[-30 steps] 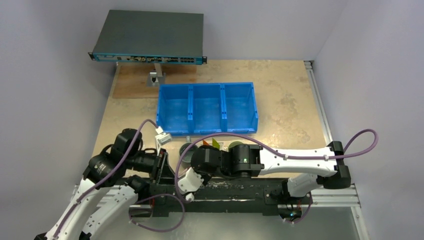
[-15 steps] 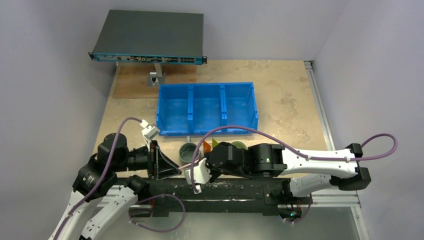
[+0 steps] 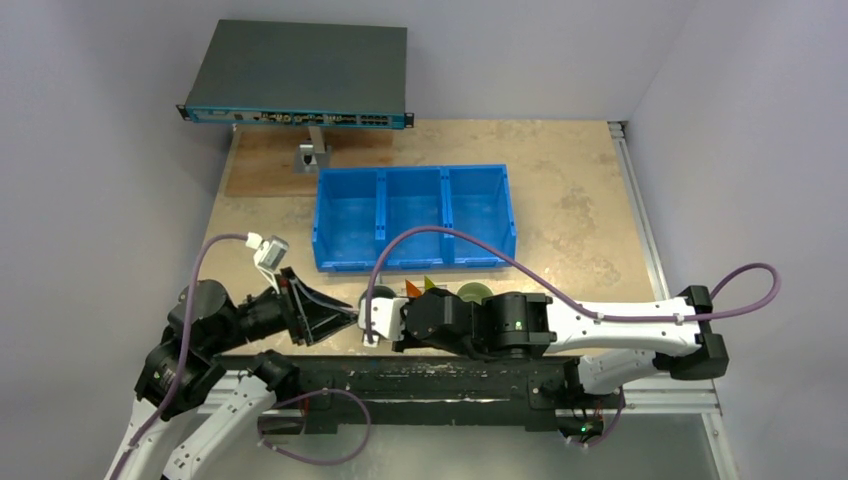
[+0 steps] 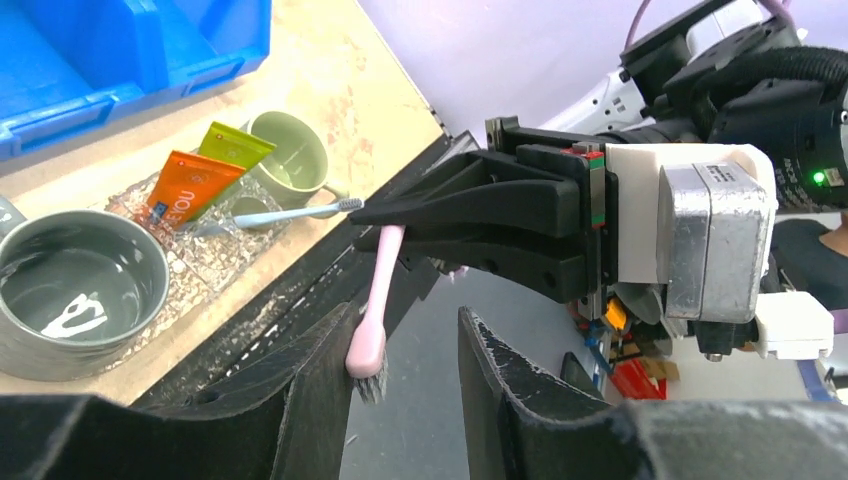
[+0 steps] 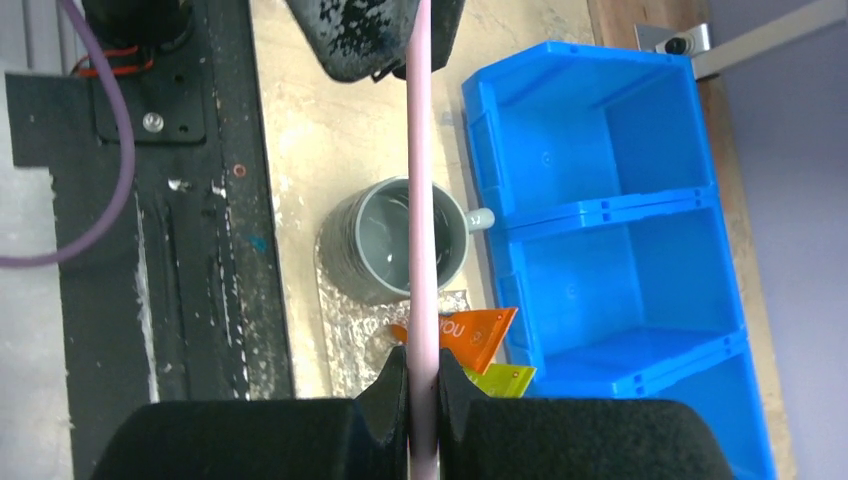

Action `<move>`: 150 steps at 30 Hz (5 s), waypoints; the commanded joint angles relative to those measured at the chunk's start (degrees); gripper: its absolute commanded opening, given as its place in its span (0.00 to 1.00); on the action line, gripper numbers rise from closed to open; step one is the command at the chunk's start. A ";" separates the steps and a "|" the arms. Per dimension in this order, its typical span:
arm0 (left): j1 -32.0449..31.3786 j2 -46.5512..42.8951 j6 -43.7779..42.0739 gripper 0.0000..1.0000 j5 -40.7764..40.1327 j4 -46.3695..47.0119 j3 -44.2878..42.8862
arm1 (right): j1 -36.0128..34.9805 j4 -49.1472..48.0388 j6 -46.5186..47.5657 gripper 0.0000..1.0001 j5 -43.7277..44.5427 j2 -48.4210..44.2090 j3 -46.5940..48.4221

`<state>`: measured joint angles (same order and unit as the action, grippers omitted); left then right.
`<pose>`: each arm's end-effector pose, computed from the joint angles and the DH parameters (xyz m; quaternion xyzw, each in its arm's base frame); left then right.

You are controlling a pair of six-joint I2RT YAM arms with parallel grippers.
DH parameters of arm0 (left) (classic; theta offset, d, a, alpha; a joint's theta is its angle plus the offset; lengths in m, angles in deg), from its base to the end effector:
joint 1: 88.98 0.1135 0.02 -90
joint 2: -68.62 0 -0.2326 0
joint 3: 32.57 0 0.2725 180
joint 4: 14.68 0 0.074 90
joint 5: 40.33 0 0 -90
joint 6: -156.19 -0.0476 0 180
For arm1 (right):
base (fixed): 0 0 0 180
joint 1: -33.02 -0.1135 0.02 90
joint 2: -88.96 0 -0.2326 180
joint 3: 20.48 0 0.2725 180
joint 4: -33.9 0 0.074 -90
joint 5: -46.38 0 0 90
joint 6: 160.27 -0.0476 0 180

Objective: Prepare toiletry sets of a toothbrush and toothpaste on the tray

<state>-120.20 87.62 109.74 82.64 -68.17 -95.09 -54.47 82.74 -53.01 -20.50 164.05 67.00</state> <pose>0.0805 -0.0791 0.3571 0.1025 0.7497 -0.5470 0.3579 0.0327 0.3199 0.3268 -0.6376 0.6055 0.1075 0.4639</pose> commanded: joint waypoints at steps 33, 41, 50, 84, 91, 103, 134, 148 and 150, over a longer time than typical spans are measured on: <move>-0.24 -0.91 4.19 0.29 -11.06 0.30 -1.64 | -2.82 -11.30 -14.35 0.00 10.04 1.78 -3.90; -0.21 -0.46 3.76 0.11 -10.55 0.19 -1.18 | -2.87 -11.47 -14.80 0.00 9.58 1.90 -4.44; -0.20 -0.27 2.38 0.00 -10.46 -0.10 -1.23 | -2.82 -11.76 -15.48 0.03 10.11 0.74 -5.87; -0.45 4.09 -7.14 0.00 -8.51 -3.41 -6.02 | 14.23 -17.75 -24.67 0.56 3.75 -13.00 -12.46; -6.10 8.25 -7.23 0.00 -15.27 -3.01 -7.72 | 18.92 -18.99 -26.59 0.57 2.90 -14.08 -14.34; -45.18 26.37 -9.95 0.00 -58.60 -8.02 -19.67 | 22.93 -20.74 -27.26 0.58 0.68 -16.65 -18.17; -63.42 36.62 1.03 0.00 -87.22 -11.10 -15.96 | 28.14 -26.36 -28.86 0.60 -1.39 -20.66 -26.31; -63.43 38.21 1.47 0.00 -86.76 -3.53 -10.24 | 28.44 -26.20 -29.43 0.61 -1.88 -20.15 -26.65; -63.44 38.70 1.81 0.00 -86.96 -3.01 -9.68 | 28.42 -26.01 -29.55 0.61 -1.87 -20.31 -26.68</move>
<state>-183.19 125.54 110.20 -2.82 -74.73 -105.87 -26.20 58.35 -81.58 -22.19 144.71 40.73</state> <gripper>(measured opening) 0.119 0.606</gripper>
